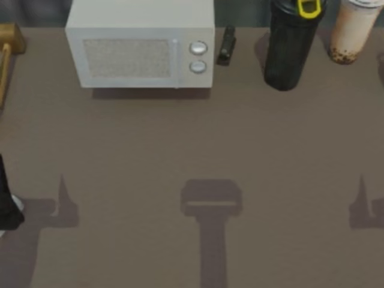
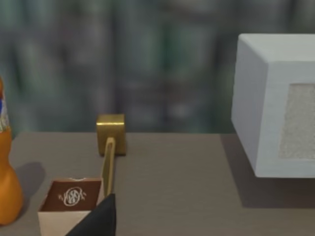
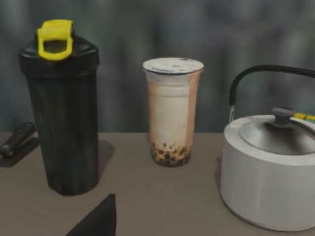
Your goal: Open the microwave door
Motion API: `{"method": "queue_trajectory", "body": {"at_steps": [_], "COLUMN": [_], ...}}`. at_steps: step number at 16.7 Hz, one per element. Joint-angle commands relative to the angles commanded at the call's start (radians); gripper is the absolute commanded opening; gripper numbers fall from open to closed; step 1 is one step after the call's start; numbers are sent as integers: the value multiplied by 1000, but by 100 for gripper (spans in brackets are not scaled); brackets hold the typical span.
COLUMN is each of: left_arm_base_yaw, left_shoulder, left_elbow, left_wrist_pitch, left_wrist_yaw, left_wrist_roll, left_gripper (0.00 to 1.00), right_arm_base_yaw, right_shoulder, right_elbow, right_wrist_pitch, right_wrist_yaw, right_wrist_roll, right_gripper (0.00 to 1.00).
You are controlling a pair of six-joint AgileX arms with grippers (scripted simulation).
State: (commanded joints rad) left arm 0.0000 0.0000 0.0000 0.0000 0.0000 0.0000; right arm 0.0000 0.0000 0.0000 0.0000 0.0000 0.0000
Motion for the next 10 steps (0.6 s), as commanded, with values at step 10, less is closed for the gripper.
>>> {"method": "queue_trajectory", "body": {"at_steps": [10], "left_arm_base_yaw": [-111], "left_shoulder": [372], "left_elbow": [363], "left_wrist_pitch": [-229], "left_wrist_yaw": [-52], "left_wrist_roll": [-89], "left_gripper": [100], "right_arm_base_yaw": [0], "right_shoulder": [0], "right_elbow": [0], "right_wrist_pitch": [0], "right_wrist_yaw": [0], "right_wrist_roll": [0], "right_gripper": [100]}}
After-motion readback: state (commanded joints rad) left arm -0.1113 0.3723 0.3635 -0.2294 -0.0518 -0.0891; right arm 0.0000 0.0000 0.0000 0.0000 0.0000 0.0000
